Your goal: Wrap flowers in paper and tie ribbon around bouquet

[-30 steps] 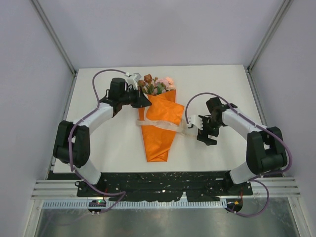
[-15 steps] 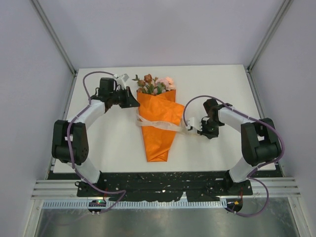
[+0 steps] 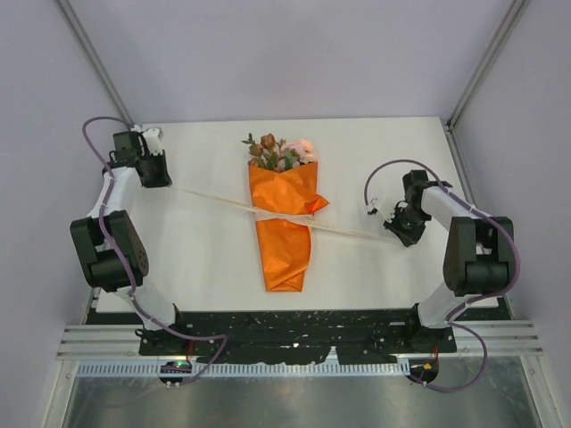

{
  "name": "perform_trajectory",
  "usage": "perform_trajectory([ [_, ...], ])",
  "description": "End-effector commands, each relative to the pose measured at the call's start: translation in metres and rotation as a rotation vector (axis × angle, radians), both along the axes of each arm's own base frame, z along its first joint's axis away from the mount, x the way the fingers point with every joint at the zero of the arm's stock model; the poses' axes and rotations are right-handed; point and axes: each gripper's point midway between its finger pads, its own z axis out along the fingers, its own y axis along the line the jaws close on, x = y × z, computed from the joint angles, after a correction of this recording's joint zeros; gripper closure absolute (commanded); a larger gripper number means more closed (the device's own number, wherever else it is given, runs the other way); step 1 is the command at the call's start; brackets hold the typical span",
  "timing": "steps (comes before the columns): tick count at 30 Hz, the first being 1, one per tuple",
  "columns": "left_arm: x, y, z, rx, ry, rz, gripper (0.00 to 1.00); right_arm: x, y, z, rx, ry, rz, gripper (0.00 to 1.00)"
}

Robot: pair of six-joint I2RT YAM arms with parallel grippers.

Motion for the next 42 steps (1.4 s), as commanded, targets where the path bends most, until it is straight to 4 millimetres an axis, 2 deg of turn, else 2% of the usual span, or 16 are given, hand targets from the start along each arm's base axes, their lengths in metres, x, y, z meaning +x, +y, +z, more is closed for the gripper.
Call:
perform_trajectory([
  [1,0.004,0.066,0.0,0.263,0.031,0.026,1.0,0.0,-0.029,0.005,-0.028,0.037,-0.131,0.95],
  [5,0.006,0.098,-0.004,0.395,0.057,0.038,1.0,-0.008,-0.058,-0.001,-0.09,0.063,-0.178,0.95],
  [10,0.01,0.138,-0.003,0.487,0.097,0.1,1.0,-0.029,-0.107,-0.018,-0.183,0.145,-0.273,0.95],
  [17,0.019,0.191,0.006,0.583,0.134,0.165,1.0,-0.063,-0.186,-0.04,-0.311,0.211,-0.42,0.95],
  [26,0.009,0.246,0.002,0.638,0.196,0.254,1.0,-0.094,-0.244,-0.051,-0.418,0.249,-0.499,0.95],
  [29,0.007,0.259,0.003,0.64,0.205,0.267,1.0,-0.106,-0.259,-0.052,-0.42,0.269,-0.538,0.95],
  [34,0.008,0.264,0.008,0.646,0.204,0.262,1.0,-0.109,-0.27,-0.054,-0.438,0.256,-0.557,0.95],
  [37,0.009,0.255,0.004,0.601,0.208,0.232,1.0,-0.105,-0.266,-0.055,-0.421,0.24,-0.567,0.95],
  [39,0.01,0.228,-0.005,0.522,0.196,0.151,1.0,-0.098,-0.255,-0.053,-0.367,0.228,-0.566,0.95],
  [41,0.012,0.186,-0.002,0.447,0.144,0.035,1.0,-0.08,-0.238,-0.041,-0.298,0.177,-0.564,0.95],
  [42,0.012,0.165,-0.005,0.411,0.128,-0.026,1.0,-0.074,-0.22,-0.039,-0.25,0.184,-0.538,0.95],
])
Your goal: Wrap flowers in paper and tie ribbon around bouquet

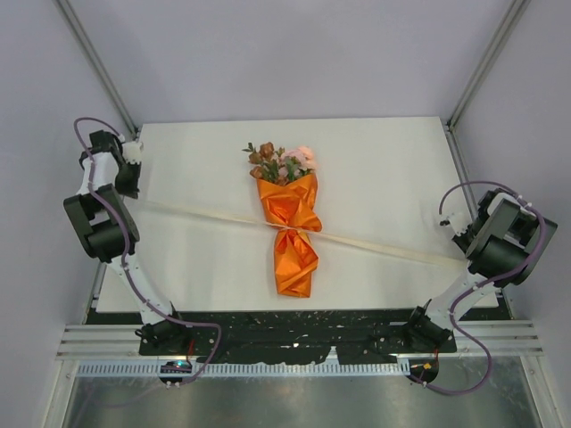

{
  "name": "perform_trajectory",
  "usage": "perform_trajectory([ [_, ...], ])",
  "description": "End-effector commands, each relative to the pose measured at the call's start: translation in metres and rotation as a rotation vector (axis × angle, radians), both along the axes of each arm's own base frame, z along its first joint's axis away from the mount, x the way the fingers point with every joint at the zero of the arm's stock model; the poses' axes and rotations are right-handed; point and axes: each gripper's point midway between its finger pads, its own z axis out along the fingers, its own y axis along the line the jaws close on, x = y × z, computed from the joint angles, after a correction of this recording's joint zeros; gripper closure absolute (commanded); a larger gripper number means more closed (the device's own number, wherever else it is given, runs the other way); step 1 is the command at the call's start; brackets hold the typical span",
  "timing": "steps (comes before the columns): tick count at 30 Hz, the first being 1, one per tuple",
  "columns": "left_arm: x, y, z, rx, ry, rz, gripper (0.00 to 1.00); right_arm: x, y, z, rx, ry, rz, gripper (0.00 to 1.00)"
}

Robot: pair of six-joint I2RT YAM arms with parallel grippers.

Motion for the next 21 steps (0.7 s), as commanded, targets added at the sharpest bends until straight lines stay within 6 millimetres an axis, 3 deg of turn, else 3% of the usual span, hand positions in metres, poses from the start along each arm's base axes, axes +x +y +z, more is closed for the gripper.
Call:
perform_trajectory([
  [1,0.014,-0.003,0.055,0.073,-0.208,-0.137,1.0,0.024,-0.013,-0.013,-0.054,-0.088,0.001,0.95],
  [5,0.007,-0.071,0.054,-0.053,-0.22,-0.289,1.0,0.066,0.054,0.015,0.11,-0.196,0.075,0.95],
  [7,0.001,-0.091,0.051,-0.103,-0.204,-0.334,1.0,0.083,0.082,0.026,0.152,-0.217,0.134,0.95],
  [11,-0.006,-0.101,0.042,-0.115,-0.179,-0.366,1.0,0.1,0.097,0.033,0.159,-0.221,0.172,0.95],
  [13,-0.009,-0.095,0.038,-0.09,-0.161,-0.373,1.0,0.103,0.09,0.03,0.131,-0.199,0.187,0.81],
  [14,-0.012,-0.089,0.038,-0.083,-0.156,-0.373,0.88,0.102,0.085,0.03,0.105,-0.182,0.195,0.59],
  [15,-0.016,-0.083,0.041,-0.086,-0.162,-0.364,0.66,0.102,0.08,0.031,0.098,-0.169,0.214,0.48],
  [16,-0.019,-0.079,0.05,-0.094,-0.191,-0.362,0.48,0.102,0.079,0.035,0.095,-0.178,0.223,0.28],
  [18,-0.027,-0.072,0.072,-0.129,-0.278,-0.372,0.09,0.105,0.082,0.053,0.124,-0.233,0.243,0.03],
  [21,-0.042,-0.077,0.096,-0.079,-0.375,-0.502,0.02,0.106,0.11,0.083,0.223,-0.297,0.32,0.05],
])
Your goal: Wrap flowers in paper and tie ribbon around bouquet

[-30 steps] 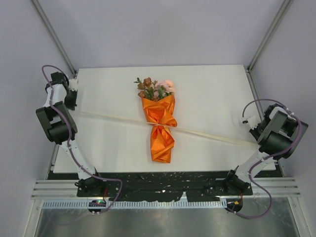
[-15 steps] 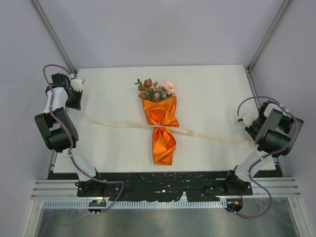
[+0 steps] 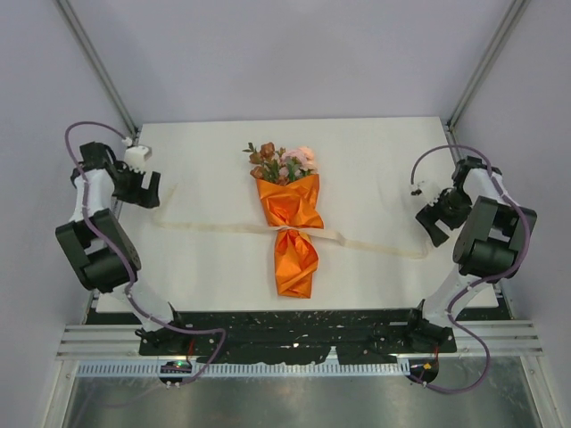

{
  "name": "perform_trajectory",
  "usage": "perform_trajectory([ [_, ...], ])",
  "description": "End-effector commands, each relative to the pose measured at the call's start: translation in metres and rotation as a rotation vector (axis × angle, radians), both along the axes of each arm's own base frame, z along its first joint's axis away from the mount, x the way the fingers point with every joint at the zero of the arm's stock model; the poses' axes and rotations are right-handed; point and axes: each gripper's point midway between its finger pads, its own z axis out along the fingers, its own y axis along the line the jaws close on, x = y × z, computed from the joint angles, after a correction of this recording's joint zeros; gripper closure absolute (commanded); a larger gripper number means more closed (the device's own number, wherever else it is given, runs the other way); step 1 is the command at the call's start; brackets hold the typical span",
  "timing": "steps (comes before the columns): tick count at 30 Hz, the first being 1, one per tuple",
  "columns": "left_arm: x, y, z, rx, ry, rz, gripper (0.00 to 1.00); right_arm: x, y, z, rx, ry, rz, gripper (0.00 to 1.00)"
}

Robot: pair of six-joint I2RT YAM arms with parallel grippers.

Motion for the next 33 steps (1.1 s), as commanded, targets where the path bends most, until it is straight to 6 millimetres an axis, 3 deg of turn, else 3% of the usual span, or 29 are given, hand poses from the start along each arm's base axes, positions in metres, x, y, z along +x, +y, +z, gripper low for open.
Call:
perform_trajectory([
  [1,-0.017,-0.013,0.069,0.038,-0.264,-0.203,0.0,0.007,0.044,0.062,0.138,-0.139,0.139,0.05],
  [3,-0.03,-0.046,0.072,0.015,-0.333,-0.345,0.0,0.002,0.088,0.072,0.233,-0.158,0.229,0.04],
  [5,-0.042,-0.098,0.07,-0.014,-0.375,-0.514,0.0,0.002,0.134,0.075,0.319,-0.204,0.304,0.04],
  [6,-0.048,-0.119,0.064,-0.019,-0.382,-0.59,0.0,0.003,0.151,0.078,0.357,-0.225,0.329,0.04],
  [8,-0.059,-0.165,0.043,-0.031,-0.407,-0.738,0.0,-0.003,0.206,0.068,0.416,-0.213,0.454,0.05],
  [11,-0.068,-0.23,0.018,0.004,-0.444,-0.954,0.0,0.004,0.246,0.058,0.451,-0.218,0.505,0.05],
  [15,-0.069,-0.278,-0.013,0.069,-0.422,-1.104,0.02,0.01,0.285,0.036,0.462,-0.176,0.529,0.05],
  [16,-0.066,-0.286,-0.019,0.089,-0.418,-1.119,0.03,0.015,0.296,0.032,0.466,-0.182,0.521,0.05],
  [20,-0.059,-0.308,-0.039,0.133,-0.368,-1.177,0.05,0.024,0.303,0.013,0.447,-0.138,0.489,0.0],
  [23,-0.047,-0.31,-0.055,0.244,-0.326,-1.182,0.08,0.022,0.305,0.004,0.458,-0.09,0.472,0.04],
  [28,-0.049,-0.313,-0.069,0.329,-0.276,-1.228,0.11,0.014,0.317,-0.007,0.494,-0.024,0.44,0.11],
  [30,-0.047,-0.314,-0.073,0.368,-0.26,-1.229,0.2,0.013,0.318,-0.013,0.497,-0.003,0.421,0.17],
  [33,-0.05,-0.314,-0.076,0.378,-0.233,-1.247,0.44,0.009,0.318,-0.02,0.496,0.031,0.395,0.27],
])
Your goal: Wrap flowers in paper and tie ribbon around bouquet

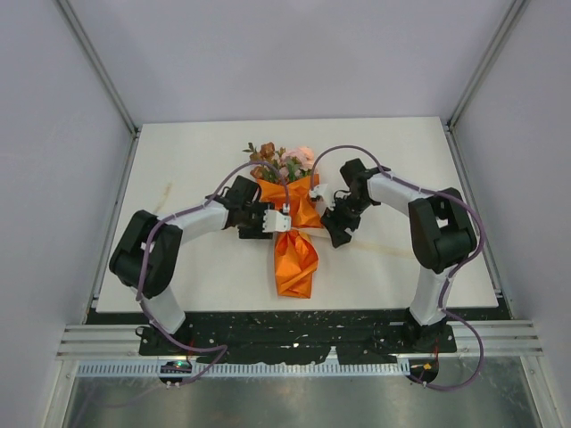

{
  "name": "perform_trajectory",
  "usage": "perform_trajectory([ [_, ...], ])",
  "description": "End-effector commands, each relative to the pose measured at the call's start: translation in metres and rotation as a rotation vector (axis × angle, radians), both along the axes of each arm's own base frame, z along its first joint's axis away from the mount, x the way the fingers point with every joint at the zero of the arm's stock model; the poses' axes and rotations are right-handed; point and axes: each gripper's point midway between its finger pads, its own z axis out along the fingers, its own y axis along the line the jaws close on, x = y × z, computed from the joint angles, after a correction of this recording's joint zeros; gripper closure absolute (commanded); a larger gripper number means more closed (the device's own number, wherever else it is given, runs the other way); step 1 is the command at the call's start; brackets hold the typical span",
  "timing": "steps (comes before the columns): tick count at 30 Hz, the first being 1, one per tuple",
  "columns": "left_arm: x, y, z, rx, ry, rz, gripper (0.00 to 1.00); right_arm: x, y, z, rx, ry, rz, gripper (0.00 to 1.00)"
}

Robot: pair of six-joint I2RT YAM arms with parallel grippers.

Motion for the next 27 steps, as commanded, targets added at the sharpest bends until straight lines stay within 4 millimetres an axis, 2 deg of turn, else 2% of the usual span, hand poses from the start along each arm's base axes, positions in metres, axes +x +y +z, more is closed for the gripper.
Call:
perform_trajectory([
  [1,0.008,0.003,-0.003,0.069,-0.033,-0.017,0.54,-0.002,0.01,-0.004,0.029,0.047,-0.032,0.3],
  [3,0.006,0.003,-0.003,0.066,-0.031,-0.029,0.8,-0.004,0.01,-0.004,0.034,0.047,-0.038,0.37],
  [4,0.006,0.003,-0.002,0.062,-0.034,-0.024,0.95,-0.006,0.01,-0.006,0.033,0.053,-0.048,0.46],
  [5,0.008,0.004,-0.001,0.055,-0.036,-0.006,1.0,-0.007,0.011,-0.005,0.037,0.057,-0.053,0.53],
  [8,0.013,0.01,0.01,0.009,0.013,0.127,1.0,-0.012,0.007,-0.005,0.014,0.081,-0.105,0.95],
  [10,0.013,0.024,0.015,0.011,0.044,0.22,1.0,-0.015,0.001,-0.005,-0.005,0.098,-0.159,0.95],
  [14,0.034,0.067,0.032,-0.037,-0.036,0.514,1.0,-0.019,-0.016,-0.006,-0.047,0.12,-0.338,0.95],
  [17,0.03,0.098,0.028,-0.023,0.052,0.646,1.0,-0.022,-0.037,-0.013,-0.073,0.161,-0.506,0.95],
  [19,0.038,0.104,0.036,-0.037,0.031,0.643,1.0,-0.024,-0.049,-0.016,-0.097,0.175,-0.564,0.95],
  [22,0.041,0.117,0.032,0.019,-0.019,0.62,1.0,-0.022,-0.06,-0.017,-0.119,0.196,-0.615,0.95],
  [27,0.042,0.115,0.032,0.026,0.009,0.608,1.0,-0.02,-0.07,-0.018,-0.168,0.199,-0.638,0.95],
])
